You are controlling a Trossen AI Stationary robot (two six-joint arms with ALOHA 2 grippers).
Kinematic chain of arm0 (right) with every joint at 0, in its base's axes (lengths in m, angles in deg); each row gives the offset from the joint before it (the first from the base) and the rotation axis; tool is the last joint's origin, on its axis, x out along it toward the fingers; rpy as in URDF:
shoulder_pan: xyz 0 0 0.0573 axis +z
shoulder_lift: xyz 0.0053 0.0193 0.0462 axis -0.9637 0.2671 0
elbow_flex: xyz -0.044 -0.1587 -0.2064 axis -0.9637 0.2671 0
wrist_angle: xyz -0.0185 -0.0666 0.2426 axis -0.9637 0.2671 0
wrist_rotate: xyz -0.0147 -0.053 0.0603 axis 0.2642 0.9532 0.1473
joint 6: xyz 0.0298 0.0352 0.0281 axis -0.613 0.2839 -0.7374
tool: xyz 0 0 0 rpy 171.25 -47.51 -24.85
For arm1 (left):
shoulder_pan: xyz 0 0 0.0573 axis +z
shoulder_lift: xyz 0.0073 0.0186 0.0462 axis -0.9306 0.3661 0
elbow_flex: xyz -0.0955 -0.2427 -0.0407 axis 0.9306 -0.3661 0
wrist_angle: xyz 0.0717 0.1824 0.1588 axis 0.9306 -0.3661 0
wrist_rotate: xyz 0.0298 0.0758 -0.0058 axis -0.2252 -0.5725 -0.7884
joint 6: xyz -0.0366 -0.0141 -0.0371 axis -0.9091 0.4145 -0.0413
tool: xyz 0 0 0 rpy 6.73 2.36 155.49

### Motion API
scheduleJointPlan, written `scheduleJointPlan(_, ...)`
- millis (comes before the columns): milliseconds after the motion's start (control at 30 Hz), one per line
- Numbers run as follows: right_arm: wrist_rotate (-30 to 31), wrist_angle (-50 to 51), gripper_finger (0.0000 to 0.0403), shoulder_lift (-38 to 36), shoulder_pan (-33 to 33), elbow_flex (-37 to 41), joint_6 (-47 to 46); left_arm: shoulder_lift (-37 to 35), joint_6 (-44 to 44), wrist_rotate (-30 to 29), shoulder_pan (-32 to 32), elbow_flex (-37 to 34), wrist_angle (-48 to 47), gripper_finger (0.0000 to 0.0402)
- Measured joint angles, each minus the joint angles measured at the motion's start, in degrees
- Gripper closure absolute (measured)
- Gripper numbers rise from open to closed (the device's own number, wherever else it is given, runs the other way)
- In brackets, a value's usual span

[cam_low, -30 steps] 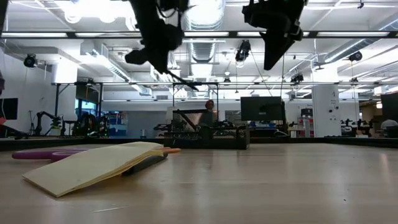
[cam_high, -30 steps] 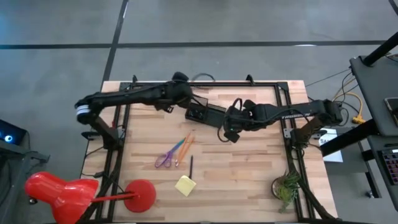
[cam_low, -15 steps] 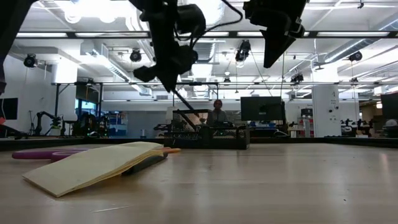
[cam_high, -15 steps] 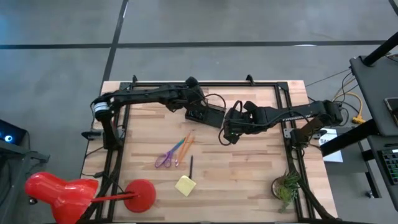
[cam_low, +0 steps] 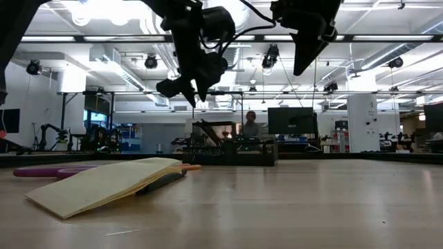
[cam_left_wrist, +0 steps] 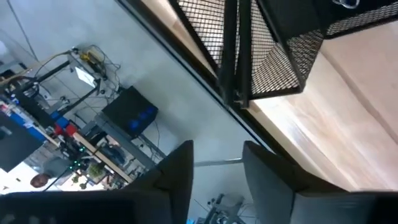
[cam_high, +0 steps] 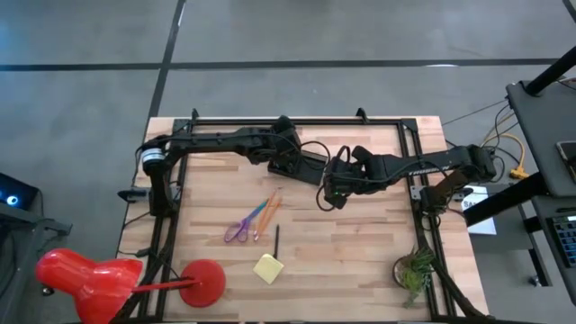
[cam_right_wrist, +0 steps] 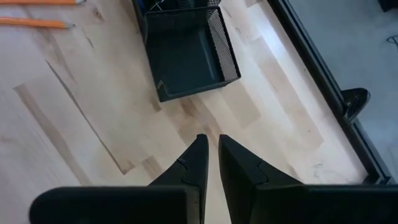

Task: Pick and place office supplies into organizer
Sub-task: Put the right orange pencil into the black desk organizer

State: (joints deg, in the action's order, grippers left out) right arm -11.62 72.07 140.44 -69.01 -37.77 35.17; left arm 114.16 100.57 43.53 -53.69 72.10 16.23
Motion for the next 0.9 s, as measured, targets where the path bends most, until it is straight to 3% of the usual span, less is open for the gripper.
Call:
scheduleJointPlan(133, 0.0, -0.04, 0.0374, 0.0, -0.04, 0.0, 0.46, -0.11, -2.76, -4.78, -0.43, 0.0, -0.05, 0.0264)
scheduleJointPlan(200, -0.02, -0.08, 0.0374, 0.0, -0.04, 0.0, 0.46, -0.78, -8.93, -8.62, -0.9, 0.0, -0.95, 0.0263)
scheduleJointPlan(267, -0.03, -0.09, 0.0374, -0.01, -0.04, 0.0, 0.46, -2.72, -19.25, -7.65, -1.65, 0.0, -5.78, 0.0262)
scheduleJointPlan(333, -0.07, -0.22, 0.0374, -0.02, -0.02, 0.05, 0.49, -5.44, -32.37, 0.89, -2.63, 0.01, -12.32, 0.0261)
scheduleJointPlan(467, -0.2, -0.92, 0.0374, 0.01, -0.02, 0.43, 0.51, -11.34, -57.42, 33.74, -4.29, -2.83, -17.89, 0.0261)
scheduleJointPlan(500, -0.34, -1.55, 0.0374, 0.02, -0.12, 0.75, 0.57, -12.88, -61.37, 39.18, -5.05, -4.47, -17.41, 0.0261)
scheduleJointPlan(533, -0.75, -2.74, 0.0374, 0.11, -0.19, 1.01, 0.76, -14.41, -64.53, 41.71, -6.11, -6.37, -16.48, 0.0261)
scheduleJointPlan(600, -3.69, -6.12, 0.0374, 0.24, -0.32, 1.7, 2.51, -17.3, -68.36, 41.32, -8.44, -10.64, -14.42, 0.0261)
scheduleJointPlan(767, -18.84, -19.2, 0.0374, 1.9, -1.14, 4.23, 9.96, -22.19, -76.57, 40.81, -13.11, -22.5, -14.08, 0.0261)
scheduleJointPlan(900, -21.2, -23.96, 0.0374, 5.26, -1.21, 4.18, 17.21, -26.87, -84.72, 42.55, -16.84, -31.2, -8.29, 0.0261)
